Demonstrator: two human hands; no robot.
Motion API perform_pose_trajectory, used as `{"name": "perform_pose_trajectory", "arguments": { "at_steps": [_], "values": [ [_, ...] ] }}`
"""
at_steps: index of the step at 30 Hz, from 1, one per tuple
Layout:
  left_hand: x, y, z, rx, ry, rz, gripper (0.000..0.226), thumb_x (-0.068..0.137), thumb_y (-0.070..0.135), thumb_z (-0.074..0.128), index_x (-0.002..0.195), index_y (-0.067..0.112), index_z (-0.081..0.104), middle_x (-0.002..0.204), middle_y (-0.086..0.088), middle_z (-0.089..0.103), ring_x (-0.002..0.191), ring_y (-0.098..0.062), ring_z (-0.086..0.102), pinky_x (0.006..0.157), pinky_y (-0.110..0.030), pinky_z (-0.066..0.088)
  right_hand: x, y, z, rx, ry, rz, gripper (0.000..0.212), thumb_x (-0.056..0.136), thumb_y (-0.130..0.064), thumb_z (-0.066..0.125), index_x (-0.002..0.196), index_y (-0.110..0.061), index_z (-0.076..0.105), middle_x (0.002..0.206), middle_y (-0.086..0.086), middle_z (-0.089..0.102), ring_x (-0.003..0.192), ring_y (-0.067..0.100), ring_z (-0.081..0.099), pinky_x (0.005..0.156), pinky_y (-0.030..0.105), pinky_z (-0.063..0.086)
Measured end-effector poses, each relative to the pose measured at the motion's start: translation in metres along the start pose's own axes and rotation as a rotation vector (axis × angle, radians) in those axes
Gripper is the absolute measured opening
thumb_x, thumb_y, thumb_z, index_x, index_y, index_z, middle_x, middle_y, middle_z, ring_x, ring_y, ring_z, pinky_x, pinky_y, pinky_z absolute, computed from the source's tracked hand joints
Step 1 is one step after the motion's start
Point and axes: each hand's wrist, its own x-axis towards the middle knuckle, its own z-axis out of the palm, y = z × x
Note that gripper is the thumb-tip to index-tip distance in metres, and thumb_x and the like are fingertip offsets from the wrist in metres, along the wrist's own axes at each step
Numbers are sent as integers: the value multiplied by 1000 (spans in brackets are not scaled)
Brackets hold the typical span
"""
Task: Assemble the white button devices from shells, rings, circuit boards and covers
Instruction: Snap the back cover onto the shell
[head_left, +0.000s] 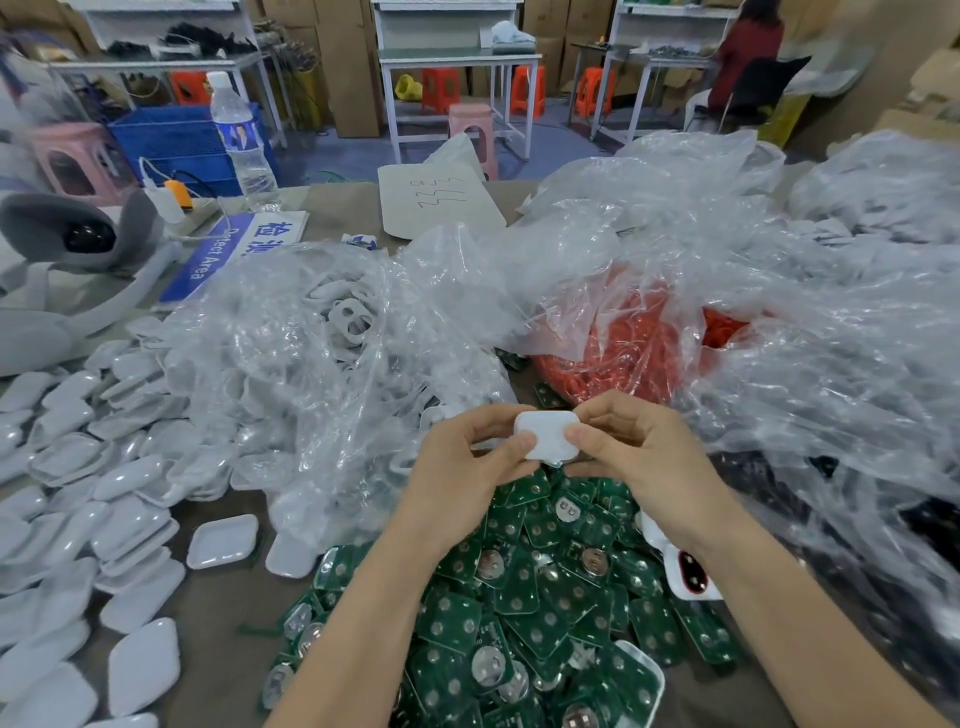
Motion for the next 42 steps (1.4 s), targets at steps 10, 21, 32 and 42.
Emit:
{"name": "perform_pose_trajectory", "arguments": {
  "at_steps": [10,21,32,42],
  "values": [
    [1,-3,2,38,53,108,18,89,-1,65,89,16,71,90,-1,76,89,-12,72,70,-16,56,-6,-4,4,-57,40,-68,6,87,-3,65,92,-6,69,89,7,74,83,17,71,68,25,58],
    [1,-6,4,146,2,104,22,92,6,64,111,15,69,99,4,75,95,-8,70,80,-21,56,-7,-4,3,-57,86,-42,9,90,-7,64,96,-10,69,86,1,73,77,15,71,64,22,57],
    [3,-21,9,349,13,127,20,98,6,54,101,26,56,76,0,74,67,-14,71,70,-28,58,-2,1,4,-236,32,20,14,81,-4,73,88,-15,69,75,0,73,65,13,69,68,23,55],
    [-2,-11,7,312,-7,228,13,101,32,46,94,25,54,59,2,64,46,-11,58,46,-21,44,-19,-6,19,203,-45,72,18,86,-21,64,97,-7,63,67,14,67,53,25,60,49,30,52]
  ]
}}
